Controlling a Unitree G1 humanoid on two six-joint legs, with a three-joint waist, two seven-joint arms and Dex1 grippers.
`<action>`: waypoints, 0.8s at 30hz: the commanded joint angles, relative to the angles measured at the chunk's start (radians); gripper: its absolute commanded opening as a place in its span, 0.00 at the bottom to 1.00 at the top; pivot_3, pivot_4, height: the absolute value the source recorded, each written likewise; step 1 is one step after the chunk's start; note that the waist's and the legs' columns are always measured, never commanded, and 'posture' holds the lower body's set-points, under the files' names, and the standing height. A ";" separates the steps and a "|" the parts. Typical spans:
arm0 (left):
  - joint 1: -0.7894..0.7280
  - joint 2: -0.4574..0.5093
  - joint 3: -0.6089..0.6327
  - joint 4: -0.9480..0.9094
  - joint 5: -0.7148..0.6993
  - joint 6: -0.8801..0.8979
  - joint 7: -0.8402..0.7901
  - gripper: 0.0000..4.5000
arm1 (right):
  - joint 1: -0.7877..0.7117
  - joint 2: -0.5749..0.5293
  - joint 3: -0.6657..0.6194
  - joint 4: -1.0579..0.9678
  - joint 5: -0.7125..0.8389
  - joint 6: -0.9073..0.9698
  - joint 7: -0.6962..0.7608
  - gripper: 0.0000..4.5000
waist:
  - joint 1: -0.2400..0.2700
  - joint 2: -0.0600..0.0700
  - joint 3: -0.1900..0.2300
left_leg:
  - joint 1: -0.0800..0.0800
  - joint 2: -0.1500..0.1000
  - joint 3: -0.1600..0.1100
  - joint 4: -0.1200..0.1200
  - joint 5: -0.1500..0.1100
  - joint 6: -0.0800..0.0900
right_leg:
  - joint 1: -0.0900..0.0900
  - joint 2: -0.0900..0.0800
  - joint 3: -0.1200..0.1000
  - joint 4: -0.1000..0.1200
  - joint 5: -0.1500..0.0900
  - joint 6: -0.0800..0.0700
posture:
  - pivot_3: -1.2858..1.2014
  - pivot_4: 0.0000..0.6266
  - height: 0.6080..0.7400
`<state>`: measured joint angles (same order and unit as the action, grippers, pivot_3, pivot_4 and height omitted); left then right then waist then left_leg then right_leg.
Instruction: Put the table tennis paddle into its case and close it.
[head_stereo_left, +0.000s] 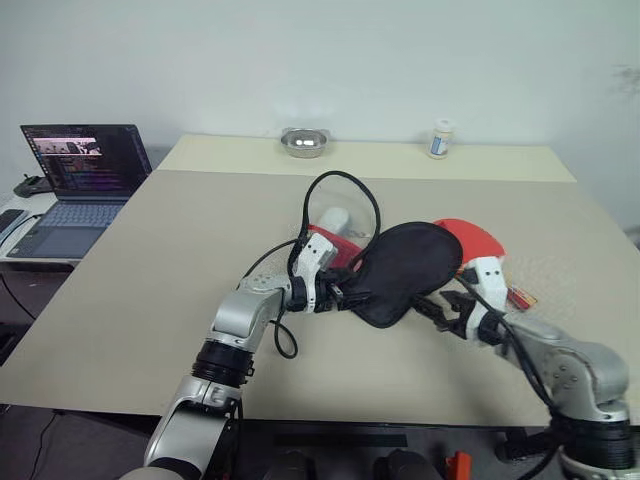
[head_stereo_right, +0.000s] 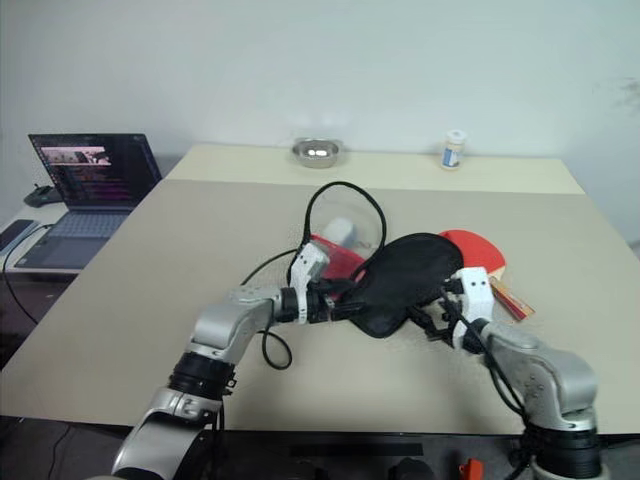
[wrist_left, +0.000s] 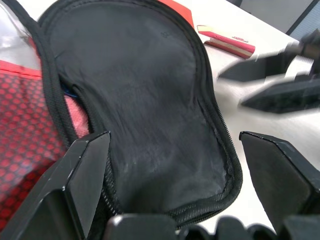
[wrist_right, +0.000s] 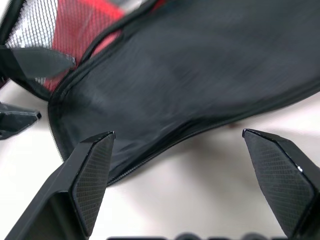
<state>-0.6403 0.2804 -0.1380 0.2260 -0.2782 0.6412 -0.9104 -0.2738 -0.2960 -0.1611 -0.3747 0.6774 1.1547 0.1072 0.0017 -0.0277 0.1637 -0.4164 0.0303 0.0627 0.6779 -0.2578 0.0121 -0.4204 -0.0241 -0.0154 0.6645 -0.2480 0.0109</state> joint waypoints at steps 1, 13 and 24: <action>-0.003 0.003 0.009 -0.060 -0.021 -0.040 -0.010 1.00 | -0.030 0.058 -0.016 0.005 -0.012 0.004 -0.052 1.00 | -0.002 0.000 0.000 | 0.000 0.000 0.000 0.000 0.000 0.000 | 0.000 0.000 0.000 0.000 0.000 0.000 | 0.52 0.24 1.00; 0.016 0.011 -0.002 -0.065 -0.018 -0.094 -0.029 1.00 | -0.123 0.128 0.053 0.148 -0.039 -0.039 0.020 0.63 | -0.006 0.000 0.000 | 0.001 0.001 0.000 0.000 0.000 0.000 | 0.000 0.001 0.000 0.000 0.000 0.000 | 0.52 0.24 1.00; 0.037 0.009 -0.017 -0.083 -0.015 -0.106 -0.036 1.00 | -0.117 -0.156 0.156 0.118 -0.040 -0.038 0.299 0.00 | -0.005 0.000 0.000 | 0.001 0.001 0.000 0.000 0.000 0.000 | 0.000 0.001 0.000 0.000 0.000 0.000 | 0.52 0.24 1.00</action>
<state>-0.5945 0.2914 -0.1509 0.1873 -0.2791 0.5586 -0.9392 -0.3806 -0.4275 -0.0110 -0.2256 0.6385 1.1313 0.3577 -0.0034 -0.0273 0.1638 -0.4158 0.0308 0.0626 0.6776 -0.2579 0.0124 -0.4205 -0.0232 -0.0156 0.6646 -0.2480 0.0108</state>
